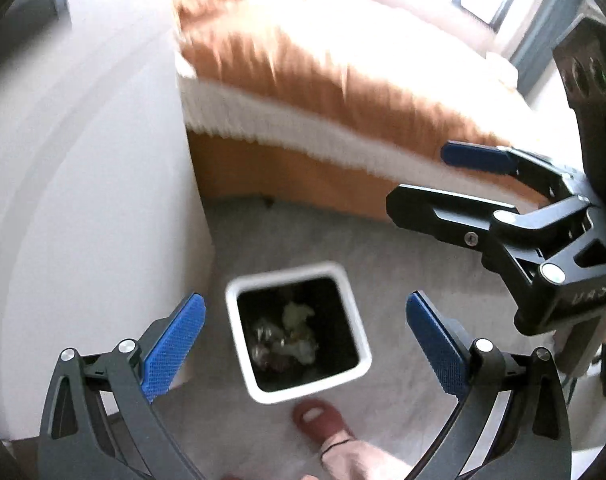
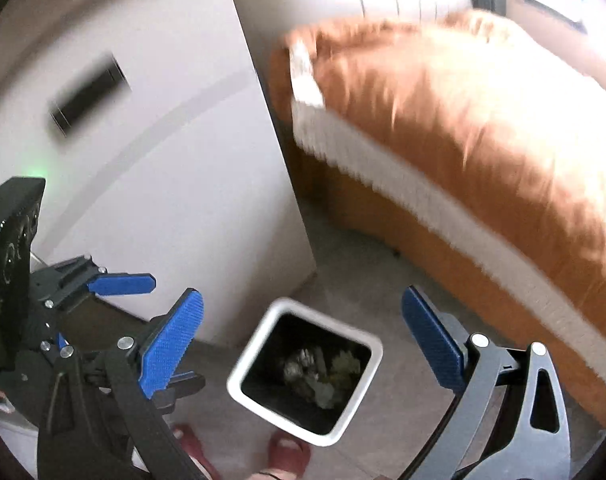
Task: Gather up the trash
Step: 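Carry both items over the white bin and open both tools to drop them, then move both tools back to the remaining trash on the desk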
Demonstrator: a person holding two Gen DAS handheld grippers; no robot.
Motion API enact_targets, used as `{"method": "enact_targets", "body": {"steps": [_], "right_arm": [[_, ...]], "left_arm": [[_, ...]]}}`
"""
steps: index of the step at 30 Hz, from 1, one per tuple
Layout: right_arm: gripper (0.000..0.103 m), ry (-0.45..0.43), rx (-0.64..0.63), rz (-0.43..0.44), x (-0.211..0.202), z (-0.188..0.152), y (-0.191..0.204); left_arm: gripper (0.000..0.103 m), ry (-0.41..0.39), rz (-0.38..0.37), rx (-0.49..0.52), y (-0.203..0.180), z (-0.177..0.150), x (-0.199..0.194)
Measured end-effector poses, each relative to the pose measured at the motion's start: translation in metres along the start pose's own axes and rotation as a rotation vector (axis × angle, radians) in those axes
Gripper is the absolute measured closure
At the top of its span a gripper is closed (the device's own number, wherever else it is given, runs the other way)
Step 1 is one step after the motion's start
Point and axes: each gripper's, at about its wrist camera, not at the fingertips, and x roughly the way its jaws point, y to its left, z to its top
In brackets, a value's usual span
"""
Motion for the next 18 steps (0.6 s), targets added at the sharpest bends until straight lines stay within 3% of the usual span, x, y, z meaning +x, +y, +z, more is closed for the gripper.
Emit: {"method": "enact_targets", "body": {"steps": [5, 9, 13, 18], "right_arm": [[0.004, -0.141, 0.002, 0.016, -0.07, 0.05, 0.027], [0.004, -0.208, -0.011, 0.071, -0.12, 0.08, 0.058], [0.004, -0.251, -0.065, 0.12, -0.158, 0.11, 0.104], [0.004, -0.319, -0.162, 0.212, -0.18, 0.143, 0.175]], "left_arm": [[0.005, -0.078, -0.009, -0.038, -0.013, 0.034, -0.084], [0.005, -0.156, 0.035, -0.044, -0.017, 0.048, -0.159], [0.005, -0.225, 0.089, -0.103, -0.004, 0.049, -0.222], [0.005, -0.289, 0.224, -0.184, 0.034, 0.03, -0.297]]}}
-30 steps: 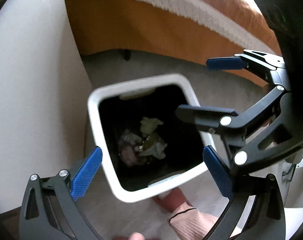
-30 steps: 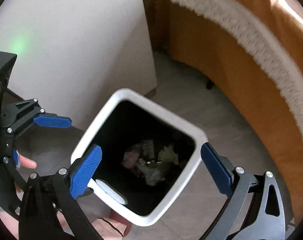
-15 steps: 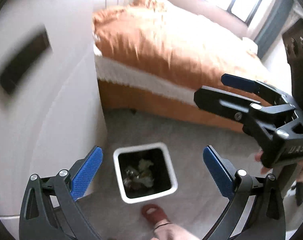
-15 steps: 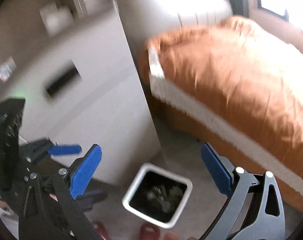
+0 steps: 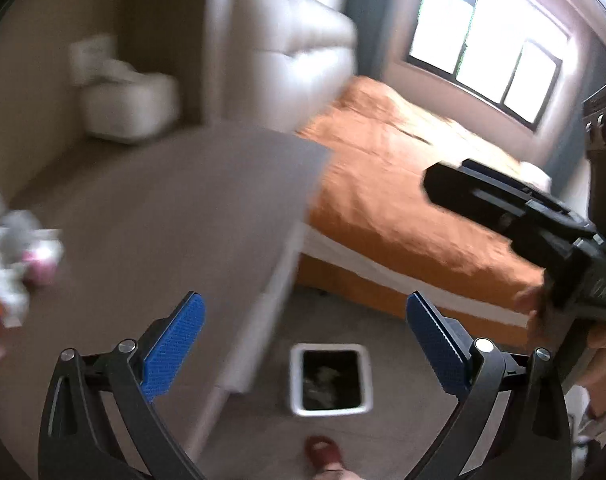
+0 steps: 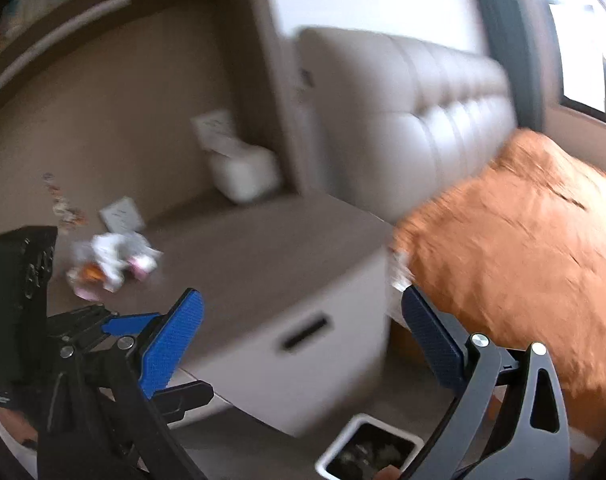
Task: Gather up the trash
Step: 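Move both tools back to the remaining trash on the desk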
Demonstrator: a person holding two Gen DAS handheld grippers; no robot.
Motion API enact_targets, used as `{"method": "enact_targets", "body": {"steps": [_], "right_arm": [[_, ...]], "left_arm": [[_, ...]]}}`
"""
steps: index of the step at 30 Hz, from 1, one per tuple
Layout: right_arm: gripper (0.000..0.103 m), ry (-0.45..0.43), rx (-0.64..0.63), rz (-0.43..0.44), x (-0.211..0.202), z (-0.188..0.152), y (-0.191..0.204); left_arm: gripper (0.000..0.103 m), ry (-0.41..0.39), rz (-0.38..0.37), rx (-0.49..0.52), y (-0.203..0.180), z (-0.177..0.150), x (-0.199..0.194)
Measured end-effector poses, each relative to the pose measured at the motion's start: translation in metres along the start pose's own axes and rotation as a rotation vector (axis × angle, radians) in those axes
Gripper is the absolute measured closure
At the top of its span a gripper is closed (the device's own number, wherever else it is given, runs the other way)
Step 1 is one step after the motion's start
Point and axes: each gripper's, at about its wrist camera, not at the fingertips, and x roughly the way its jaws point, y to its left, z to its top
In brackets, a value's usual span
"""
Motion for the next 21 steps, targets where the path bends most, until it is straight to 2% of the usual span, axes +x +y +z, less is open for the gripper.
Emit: {"method": "enact_targets", "body": {"steps": [7, 15, 18, 21], "right_arm": [[0.004, -0.011, -0.118, 0.152, 0.031, 0.028, 0.096], [0.004, 0.072, -0.224, 0.304, 0.074, 0.024, 0.193], [0.004, 0.105, -0.236, 0.365, 0.087, 0.017, 0.218], [0.004, 0.134, -0.256, 0.395, 0.102, 0.008, 0.243]], "left_arm": [[0.005, -0.077, 0.265, -0.106, 0.095, -0.012, -0.078], [0.005, -0.096, 0.439, -0.245, 0.188, -0.047, -0.132], [0.005, -0.093, 0.492, -0.256, 0.216, -0.063, -0.138], [0.005, -0.078, 0.511, -0.244, 0.247, -0.075, -0.138]]}}
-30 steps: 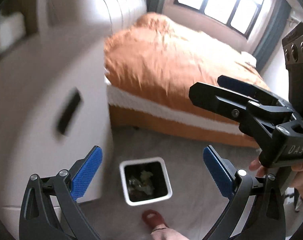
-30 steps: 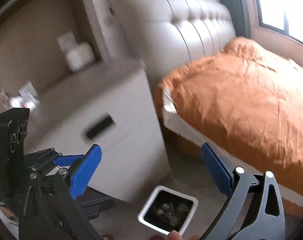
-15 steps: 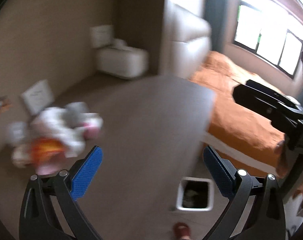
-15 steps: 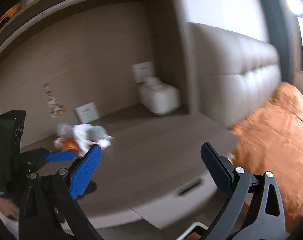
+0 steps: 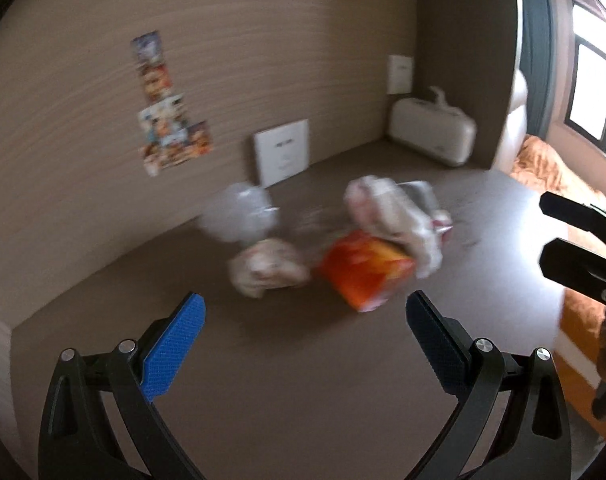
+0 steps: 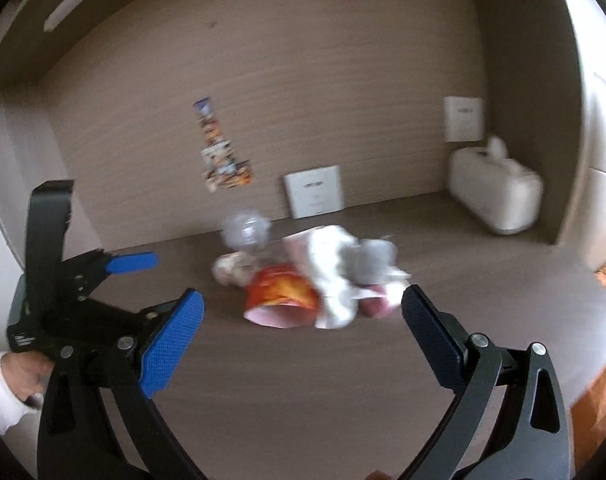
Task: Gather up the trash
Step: 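Move both tools back to the remaining trash on the desk, then grasp the clear bag of scraps with left tool while right tool grasps orange chip bag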
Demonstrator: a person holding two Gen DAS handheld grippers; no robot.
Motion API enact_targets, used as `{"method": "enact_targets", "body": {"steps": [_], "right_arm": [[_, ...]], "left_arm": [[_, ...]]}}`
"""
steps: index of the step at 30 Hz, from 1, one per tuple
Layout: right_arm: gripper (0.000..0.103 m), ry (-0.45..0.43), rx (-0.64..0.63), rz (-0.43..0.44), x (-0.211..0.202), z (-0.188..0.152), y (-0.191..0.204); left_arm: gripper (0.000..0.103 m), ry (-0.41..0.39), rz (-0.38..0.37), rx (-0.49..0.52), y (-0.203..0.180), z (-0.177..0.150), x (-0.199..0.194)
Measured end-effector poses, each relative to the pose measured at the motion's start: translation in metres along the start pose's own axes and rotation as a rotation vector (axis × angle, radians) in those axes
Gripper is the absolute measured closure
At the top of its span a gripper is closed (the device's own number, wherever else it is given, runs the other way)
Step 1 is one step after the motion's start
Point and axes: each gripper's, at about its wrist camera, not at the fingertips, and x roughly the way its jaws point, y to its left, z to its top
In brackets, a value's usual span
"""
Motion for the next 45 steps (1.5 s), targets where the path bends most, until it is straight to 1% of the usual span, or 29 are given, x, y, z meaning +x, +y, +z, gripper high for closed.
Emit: {"method": "enact_targets", "body": {"steps": [2, 4, 8, 11, 14, 16, 18, 19, 21, 22, 24, 27, 31, 32, 33, 34, 35, 36, 38, 40, 41, 45], "right_arm": [[0.004, 0.031, 0.005, 0.012, 0.017, -0.004, 0.008], [0.004, 0.062, 0.017, 0.021, 0.032, -0.007, 0.015], [0.004, 0.114, 0.046, 0.019, 0.058, -0.015, 0.026], [0.004, 0.147, 0.074, -0.009, 0.078, -0.018, 0.03], [0.004, 0.171, 0.129, 0.001, 0.089, -0.02, 0.027], [0.004, 0.172, 0.15, -0.017, 0.095, -0.02, 0.025], [0.004, 0.164, 0.142, -0.045, 0.101, -0.019, 0.026], [0.005, 0.164, 0.143, -0.051, 0.103, -0.019, 0.026], [0.011, 0.175, 0.16, -0.043, 0.107, -0.018, 0.024], [0.012, 0.178, 0.168, -0.049, 0.108, -0.018, 0.022], [0.021, 0.192, 0.181, -0.039, 0.112, -0.017, 0.021], [0.027, 0.201, 0.187, -0.047, 0.117, -0.015, 0.018], [0.029, 0.207, 0.204, -0.053, 0.121, -0.015, 0.012], [0.035, 0.212, 0.206, -0.049, 0.123, -0.015, 0.011], [0.046, 0.215, 0.204, -0.045, 0.125, -0.015, 0.012], [0.055, 0.219, 0.2, -0.044, 0.127, -0.016, 0.012], [0.077, 0.225, 0.195, -0.05, 0.129, -0.017, 0.012], [0.088, 0.23, 0.194, -0.051, 0.131, -0.018, 0.013], [0.092, 0.229, 0.194, -0.054, 0.132, -0.02, 0.013], [0.096, 0.228, 0.196, -0.028, 0.132, -0.021, 0.013], [0.097, 0.221, 0.189, -0.029, 0.131, -0.021, 0.014], [0.099, 0.201, 0.158, -0.023, 0.124, -0.018, 0.019]], "left_arm": [[0.005, 0.008, 0.003, 0.025, 0.017, -0.001, 0.011], [0.005, 0.014, -0.011, 0.055, 0.029, 0.0, 0.021], [0.005, 0.01, -0.08, 0.103, 0.041, 0.003, 0.04], [0.006, 0.045, -0.138, 0.159, 0.045, 0.003, 0.061], [0.006, 0.071, -0.2, 0.164, 0.054, 0.004, 0.079], [0.006, 0.09, -0.239, 0.155, 0.059, 0.005, 0.087], [0.008, 0.093, -0.24, 0.17, 0.06, 0.006, 0.094], [0.01, 0.093, -0.243, 0.175, 0.059, 0.007, 0.096], [0.013, 0.09, -0.255, 0.19, 0.057, 0.009, 0.1], [0.014, 0.094, -0.264, 0.195, 0.056, 0.011, 0.103], [0.016, 0.103, -0.283, 0.207, 0.055, 0.014, 0.109], [0.021, 0.115, -0.304, 0.241, 0.049, 0.018, 0.116], [0.026, 0.127, -0.327, 0.273, 0.043, 0.023, 0.125], [0.028, 0.127, -0.329, 0.285, 0.041, 0.024, 0.127], [0.034, 0.131, -0.336, 0.302, 0.038, 0.024, 0.128], [0.04, 0.134, -0.346, 0.329, 0.033, 0.023, 0.13], [0.041, 0.13, -0.34, 0.353, 0.028, 0.021, 0.13], [0.042, 0.125, -0.336, 0.377, 0.024, 0.021, 0.129], [0.044, 0.12, -0.336, 0.407, 0.016, 0.02, 0.128], [0.046, 0.119, -0.333, 0.406, 0.013, 0.02, 0.128], [0.046, 0.121, -0.334, 0.401, 0.012, 0.02, 0.128], [0.048, 0.125, -0.319, 0.39, 0.009, 0.02, 0.125]]}}
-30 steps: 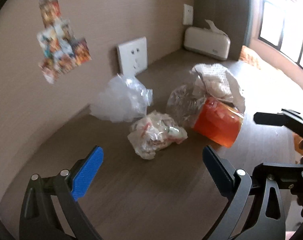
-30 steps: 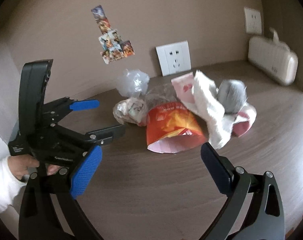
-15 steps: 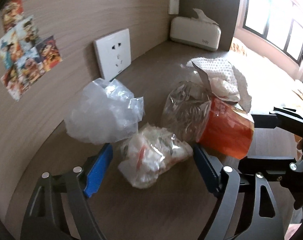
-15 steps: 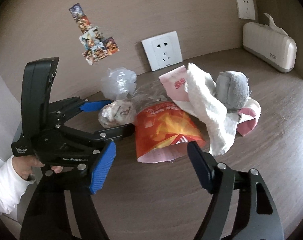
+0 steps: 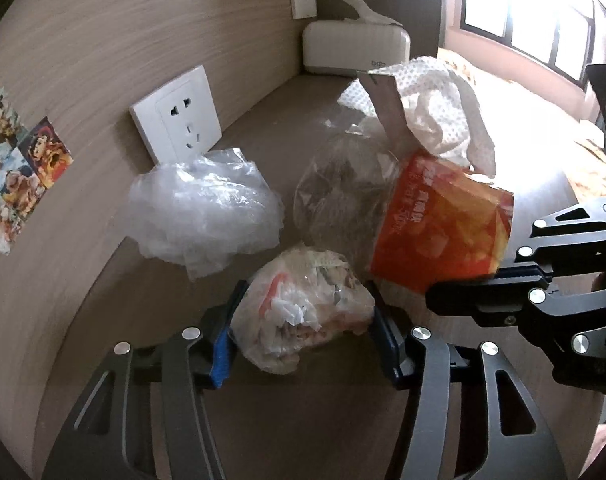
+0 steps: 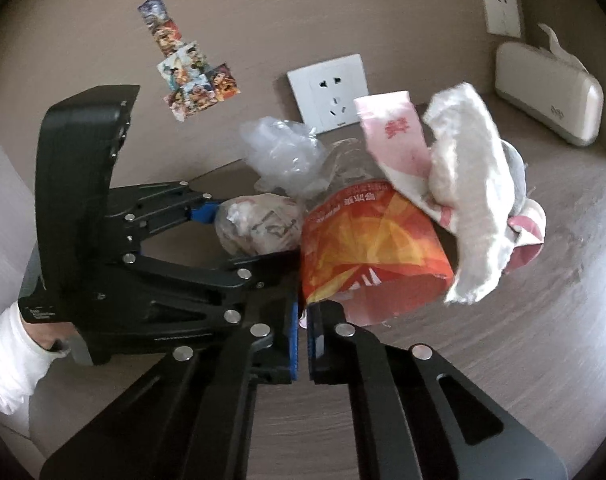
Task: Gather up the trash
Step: 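Grasp the clear bag of scraps with left tool while right tool grasps orange chip bag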
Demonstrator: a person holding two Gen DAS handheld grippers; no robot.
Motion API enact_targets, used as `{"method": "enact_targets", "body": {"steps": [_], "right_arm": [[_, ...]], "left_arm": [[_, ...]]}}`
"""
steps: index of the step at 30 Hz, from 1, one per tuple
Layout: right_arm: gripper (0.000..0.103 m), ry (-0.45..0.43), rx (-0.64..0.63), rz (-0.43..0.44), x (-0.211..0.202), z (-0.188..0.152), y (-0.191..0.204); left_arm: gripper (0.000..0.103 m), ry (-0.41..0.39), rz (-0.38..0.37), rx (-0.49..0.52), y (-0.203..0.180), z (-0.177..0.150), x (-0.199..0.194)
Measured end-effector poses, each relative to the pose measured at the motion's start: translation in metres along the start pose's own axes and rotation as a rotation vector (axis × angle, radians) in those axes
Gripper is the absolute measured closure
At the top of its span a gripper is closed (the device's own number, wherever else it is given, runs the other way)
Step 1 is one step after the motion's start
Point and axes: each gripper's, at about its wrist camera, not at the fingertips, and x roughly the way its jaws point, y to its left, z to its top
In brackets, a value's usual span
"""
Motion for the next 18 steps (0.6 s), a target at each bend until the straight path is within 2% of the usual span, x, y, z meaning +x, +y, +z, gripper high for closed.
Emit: {"method": "enact_targets", "body": {"steps": [7, 12, 18], "right_arm": [[0.1, -0.035, -0.04, 0.026, -0.025, 0.004, 0.009], [0.1, -0.061, -0.053, 0.065, -0.049, 0.006, 0.018], [0.1, -0.126, -0.083, 0.103, -0.094, 0.013, 0.029]], "left_arm": [[0.048, 0.01, 0.059, -0.043, -0.006, -0.004, -0.023], [0.048, -0.002, 0.126, -0.085, -0.015, -0.009, -0.059], [0.048, -0.028, 0.159, -0.149, -0.024, -0.009, -0.1]]}}
